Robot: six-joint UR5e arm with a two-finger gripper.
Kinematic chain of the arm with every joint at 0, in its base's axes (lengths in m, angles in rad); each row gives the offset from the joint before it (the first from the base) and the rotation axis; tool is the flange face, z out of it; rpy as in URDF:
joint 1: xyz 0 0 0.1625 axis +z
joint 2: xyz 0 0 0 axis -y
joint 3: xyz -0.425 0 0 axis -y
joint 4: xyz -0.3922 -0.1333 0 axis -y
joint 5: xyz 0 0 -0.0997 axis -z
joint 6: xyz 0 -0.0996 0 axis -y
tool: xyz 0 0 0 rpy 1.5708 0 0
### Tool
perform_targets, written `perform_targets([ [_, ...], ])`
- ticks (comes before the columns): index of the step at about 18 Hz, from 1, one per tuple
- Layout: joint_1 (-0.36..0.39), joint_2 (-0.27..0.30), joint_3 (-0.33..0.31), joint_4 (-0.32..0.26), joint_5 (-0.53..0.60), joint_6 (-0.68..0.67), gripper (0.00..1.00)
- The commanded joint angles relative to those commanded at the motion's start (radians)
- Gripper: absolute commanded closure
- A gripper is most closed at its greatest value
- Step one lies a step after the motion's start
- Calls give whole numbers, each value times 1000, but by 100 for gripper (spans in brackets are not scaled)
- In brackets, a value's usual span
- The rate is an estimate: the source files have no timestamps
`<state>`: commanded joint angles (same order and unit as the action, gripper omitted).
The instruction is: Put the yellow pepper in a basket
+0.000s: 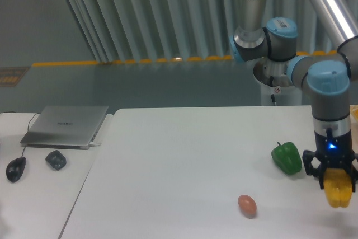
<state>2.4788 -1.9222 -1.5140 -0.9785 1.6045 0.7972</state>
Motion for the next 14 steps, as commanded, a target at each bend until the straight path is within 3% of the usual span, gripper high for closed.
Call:
perform_targets([
  [9,190,103,-25,-173,-2,541,56],
  [12,224,111,-25,-193,-2,602,56],
  [14,259,114,-25,-221,0,730,56],
])
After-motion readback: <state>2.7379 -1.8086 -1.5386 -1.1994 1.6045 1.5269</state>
